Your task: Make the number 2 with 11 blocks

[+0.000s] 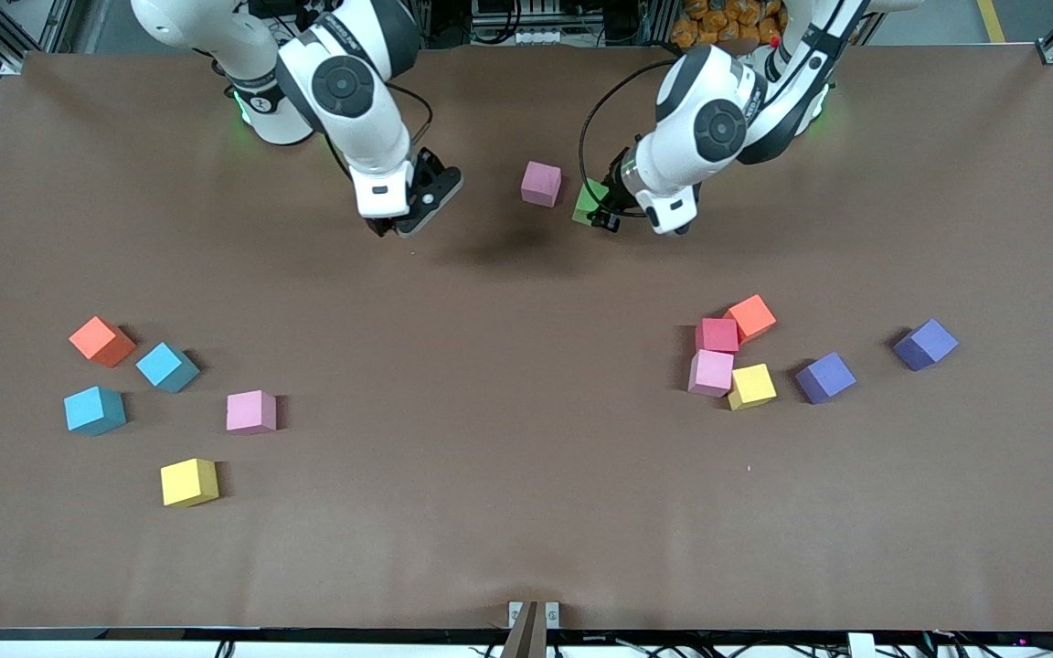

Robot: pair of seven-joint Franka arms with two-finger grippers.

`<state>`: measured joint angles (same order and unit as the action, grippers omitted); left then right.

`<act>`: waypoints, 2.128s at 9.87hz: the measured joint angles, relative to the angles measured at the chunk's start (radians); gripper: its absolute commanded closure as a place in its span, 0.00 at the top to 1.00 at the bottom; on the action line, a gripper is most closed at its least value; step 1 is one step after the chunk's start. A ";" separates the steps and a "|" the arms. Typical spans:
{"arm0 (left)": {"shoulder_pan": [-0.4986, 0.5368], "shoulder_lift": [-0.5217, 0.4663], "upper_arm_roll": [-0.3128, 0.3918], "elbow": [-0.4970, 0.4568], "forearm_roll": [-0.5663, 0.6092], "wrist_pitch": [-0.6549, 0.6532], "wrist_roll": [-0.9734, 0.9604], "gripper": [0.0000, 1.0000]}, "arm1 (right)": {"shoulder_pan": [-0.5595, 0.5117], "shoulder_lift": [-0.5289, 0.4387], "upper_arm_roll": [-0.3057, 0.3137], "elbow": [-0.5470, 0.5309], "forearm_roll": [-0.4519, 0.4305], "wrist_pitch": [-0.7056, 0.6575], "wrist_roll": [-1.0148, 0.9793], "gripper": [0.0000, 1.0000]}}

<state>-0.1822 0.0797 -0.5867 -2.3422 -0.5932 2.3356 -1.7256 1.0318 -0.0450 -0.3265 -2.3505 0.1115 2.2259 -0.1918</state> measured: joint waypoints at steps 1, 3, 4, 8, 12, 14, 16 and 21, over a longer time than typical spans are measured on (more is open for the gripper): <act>-0.007 0.001 -0.001 -0.016 -0.014 0.001 -0.026 0.00 | -0.002 -0.004 0.003 -0.035 -0.008 0.039 -0.016 1.00; -0.034 0.020 -0.002 -0.057 -0.030 0.066 -0.046 0.00 | -0.003 -0.006 0.010 -0.118 -0.017 0.133 -0.062 1.00; -0.058 0.040 -0.002 -0.073 -0.045 0.112 -0.046 0.00 | -0.004 -0.011 0.010 -0.159 -0.017 0.168 -0.071 1.00; -0.100 0.099 -0.003 -0.081 -0.158 0.201 -0.053 0.00 | -0.006 -0.074 0.019 -0.268 -0.022 0.194 -0.080 1.00; -0.139 0.148 -0.003 -0.101 -0.172 0.294 -0.055 0.00 | -0.006 -0.091 0.020 -0.311 -0.028 0.195 -0.082 1.00; -0.145 0.162 -0.003 -0.118 -0.172 0.312 -0.055 0.00 | -0.006 -0.091 0.020 -0.318 -0.029 0.194 -0.082 1.00; -0.146 0.161 -0.018 -0.132 -0.172 0.314 -0.055 0.00 | -0.006 -0.091 0.020 -0.328 -0.029 0.194 -0.082 1.00; -0.146 0.159 -0.041 -0.142 -0.172 0.317 -0.055 0.00 | -0.006 -0.091 0.020 -0.353 -0.031 0.192 -0.082 1.00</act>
<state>-0.3279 0.2382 -0.6281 -2.4841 -0.7655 2.6522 -1.7808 1.0259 -0.1365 -0.3065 -2.7036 0.0806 2.4175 -0.2734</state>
